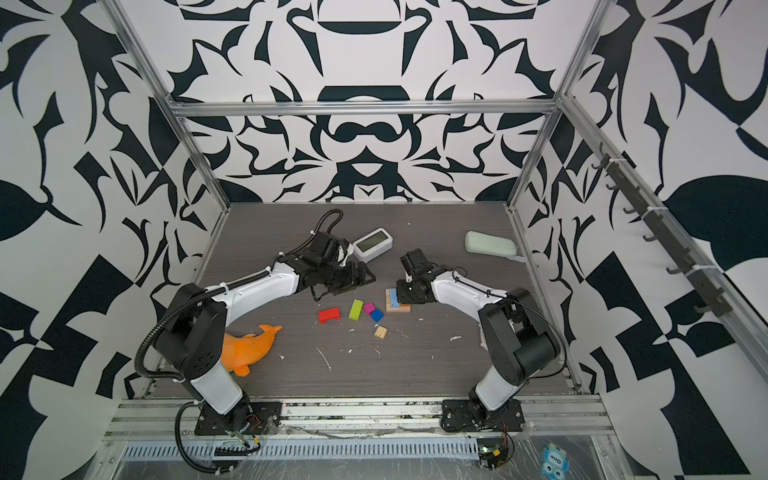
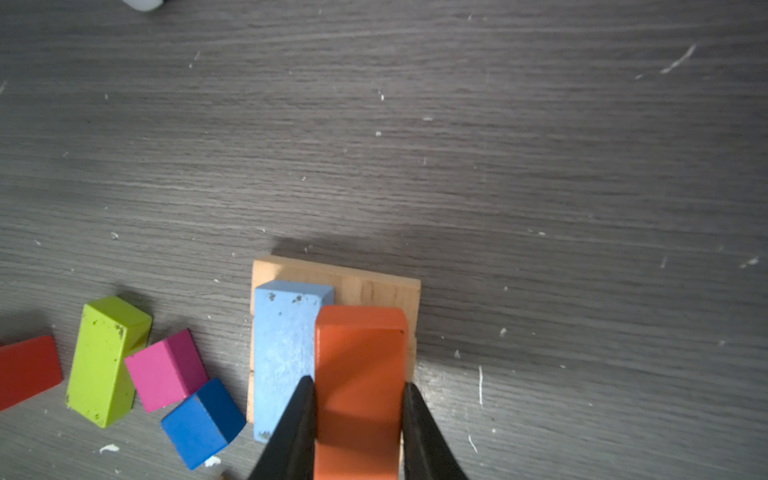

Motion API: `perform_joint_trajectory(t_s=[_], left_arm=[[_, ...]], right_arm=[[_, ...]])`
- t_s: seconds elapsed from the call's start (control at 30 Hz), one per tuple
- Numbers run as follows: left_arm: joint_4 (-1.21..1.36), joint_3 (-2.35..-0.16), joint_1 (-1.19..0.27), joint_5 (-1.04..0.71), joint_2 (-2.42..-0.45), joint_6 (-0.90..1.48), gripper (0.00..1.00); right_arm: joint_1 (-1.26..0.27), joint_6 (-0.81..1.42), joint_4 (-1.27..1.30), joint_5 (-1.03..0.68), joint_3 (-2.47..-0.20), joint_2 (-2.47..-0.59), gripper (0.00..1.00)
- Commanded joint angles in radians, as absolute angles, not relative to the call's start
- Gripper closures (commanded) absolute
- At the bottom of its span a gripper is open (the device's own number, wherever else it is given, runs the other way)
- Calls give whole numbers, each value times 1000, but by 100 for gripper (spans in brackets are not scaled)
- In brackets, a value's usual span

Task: Build the wood block tower
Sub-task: 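Lower the orange block beside the light blue block and open the right gripper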

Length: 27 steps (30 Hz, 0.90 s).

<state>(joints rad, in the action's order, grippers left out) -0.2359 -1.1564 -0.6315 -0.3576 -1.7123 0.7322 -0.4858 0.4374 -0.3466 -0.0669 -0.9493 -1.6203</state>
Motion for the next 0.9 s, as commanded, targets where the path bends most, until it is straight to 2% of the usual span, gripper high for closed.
perform_joint_trajectory(t_s=[0.0, 0.63, 0.87], left_arm=[[-247, -1154, -635, -366, -1702, 723, 17], [-252, -1145, -635, -359, -1700, 716, 17], [-283, -1163, -635, -345, -1714, 698, 17]], right_arm=[[-483, 431, -351, -54, -985, -1609, 69], [-483, 444, -351, -62, -991, -1608, 60], [-483, 437, -375, -41, -1003, -1577, 54]])
